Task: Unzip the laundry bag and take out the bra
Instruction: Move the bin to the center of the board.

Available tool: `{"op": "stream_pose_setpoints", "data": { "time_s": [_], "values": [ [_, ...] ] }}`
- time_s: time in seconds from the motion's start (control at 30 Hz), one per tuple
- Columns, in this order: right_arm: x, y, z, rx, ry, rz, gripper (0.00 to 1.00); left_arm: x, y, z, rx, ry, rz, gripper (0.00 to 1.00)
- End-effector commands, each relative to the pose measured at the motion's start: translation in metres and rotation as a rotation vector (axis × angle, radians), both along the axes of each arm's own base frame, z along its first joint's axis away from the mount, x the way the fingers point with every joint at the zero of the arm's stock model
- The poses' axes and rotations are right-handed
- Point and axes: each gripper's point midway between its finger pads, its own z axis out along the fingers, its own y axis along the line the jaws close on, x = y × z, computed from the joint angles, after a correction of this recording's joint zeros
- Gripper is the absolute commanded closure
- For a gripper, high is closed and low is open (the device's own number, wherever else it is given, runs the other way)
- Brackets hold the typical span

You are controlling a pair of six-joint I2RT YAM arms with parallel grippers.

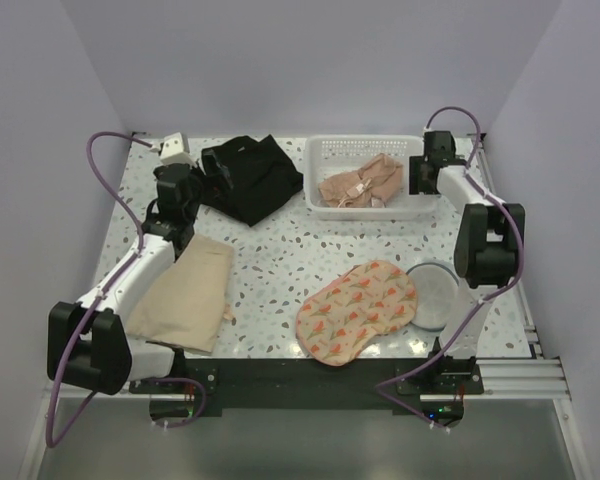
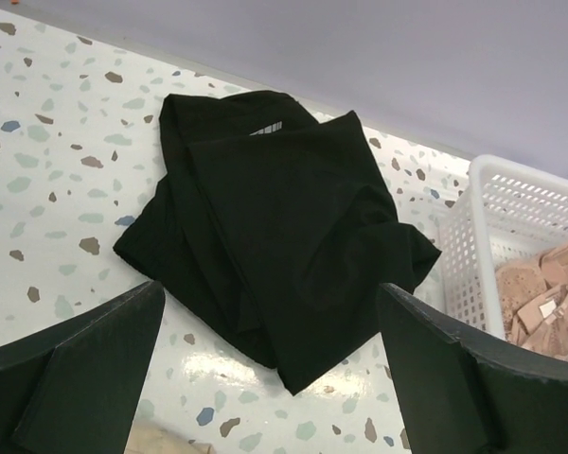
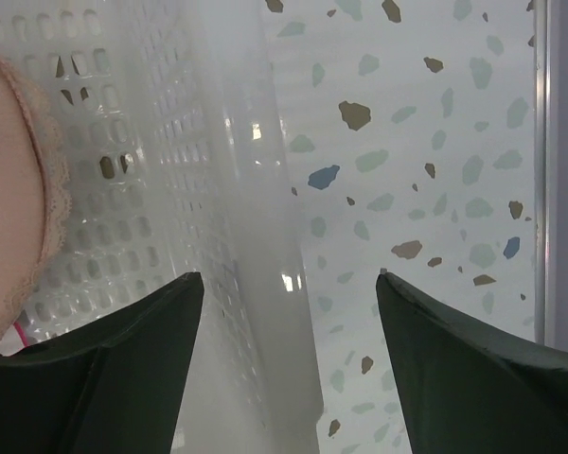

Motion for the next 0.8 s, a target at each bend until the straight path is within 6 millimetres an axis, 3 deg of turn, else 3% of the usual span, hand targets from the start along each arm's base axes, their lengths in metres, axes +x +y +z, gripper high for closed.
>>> {"op": "stream_pose_setpoints", "data": {
  "time_s": [0.0,0.03,0.13,0.27,0.3,0.33,0.43,0.57,0.6,0.67,0.7,0.77],
  "values": [
    [0.006,0.005,0.081,0.061,-0.215,-0.033,0.21,0.001,0.013,-0.024,0.029,0.068,0.072,0.0],
    [0.007,0.012,0.102,0.1,-0.273,-0.017,0.2,0.0,0.014,-0.036,0.037,0.1,0.081,0.0],
    [0.007,0.036,0.131,0.108,-0.338,0.033,0.18,0.001,0.013,-0.062,0.043,0.147,0.078,0.0],
    [0.003,0.083,0.154,0.068,-0.371,0.131,0.17,0.008,0.006,-0.089,0.06,0.217,0.039,0.0],
    [0.0,0.106,0.155,0.077,-0.372,0.184,0.17,0.011,0.005,-0.091,0.066,0.235,0.038,0.0],
    [-0.001,0.118,0.158,0.087,-0.388,0.216,0.17,0.013,0.005,-0.105,0.077,0.274,0.04,0.0],
    [-0.014,0.155,0.166,0.164,-0.424,0.292,0.17,0.024,0.007,-0.117,0.103,0.317,0.044,0.0],
    [-0.032,0.189,0.177,0.28,-0.462,0.381,0.17,0.043,0.024,-0.113,0.15,0.312,0.081,0.01],
    [-0.04,0.198,0.18,0.304,-0.469,0.409,0.17,0.053,0.022,-0.102,0.146,0.286,0.05,0.01],
    [-0.048,0.208,0.185,0.328,-0.472,0.448,0.17,0.064,0.029,-0.1,0.145,0.28,0.033,0.01],
    [-0.051,0.211,0.186,0.345,-0.473,0.452,0.17,0.074,0.029,-0.088,0.16,0.254,0.013,0.01],
    [-0.059,0.218,0.194,0.375,-0.486,0.485,0.17,0.085,0.038,-0.091,0.191,0.268,0.016,0.0]
  ]
}}
